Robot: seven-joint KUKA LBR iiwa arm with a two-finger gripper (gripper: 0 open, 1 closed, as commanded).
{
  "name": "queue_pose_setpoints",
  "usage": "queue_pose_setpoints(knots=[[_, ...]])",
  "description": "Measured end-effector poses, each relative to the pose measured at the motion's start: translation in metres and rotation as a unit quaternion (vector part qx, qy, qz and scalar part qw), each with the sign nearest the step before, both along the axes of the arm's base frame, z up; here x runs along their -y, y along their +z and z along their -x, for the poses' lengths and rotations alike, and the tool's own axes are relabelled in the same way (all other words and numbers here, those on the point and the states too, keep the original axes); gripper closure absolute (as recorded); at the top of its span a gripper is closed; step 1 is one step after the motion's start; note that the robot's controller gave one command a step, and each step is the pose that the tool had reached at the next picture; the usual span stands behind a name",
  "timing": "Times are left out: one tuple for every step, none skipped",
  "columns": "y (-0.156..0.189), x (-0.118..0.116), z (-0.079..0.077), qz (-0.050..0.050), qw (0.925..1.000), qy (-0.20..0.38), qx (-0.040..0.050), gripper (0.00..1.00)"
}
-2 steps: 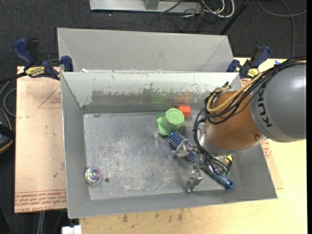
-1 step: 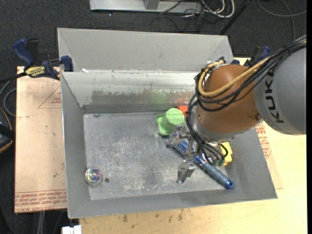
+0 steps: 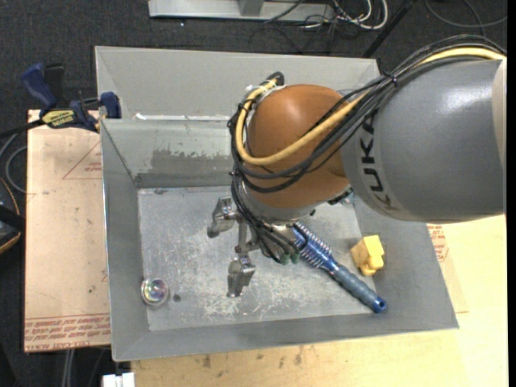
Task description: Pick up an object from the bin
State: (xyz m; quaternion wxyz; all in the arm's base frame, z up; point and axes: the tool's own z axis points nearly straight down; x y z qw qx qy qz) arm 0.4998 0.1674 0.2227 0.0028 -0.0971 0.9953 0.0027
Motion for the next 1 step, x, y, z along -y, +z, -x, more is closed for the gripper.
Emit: queue_pose_setpoints(knots=[[0.0589,-0.0127,-0.0186,0.001,0.9993,0.038,0.0022,0.0]])
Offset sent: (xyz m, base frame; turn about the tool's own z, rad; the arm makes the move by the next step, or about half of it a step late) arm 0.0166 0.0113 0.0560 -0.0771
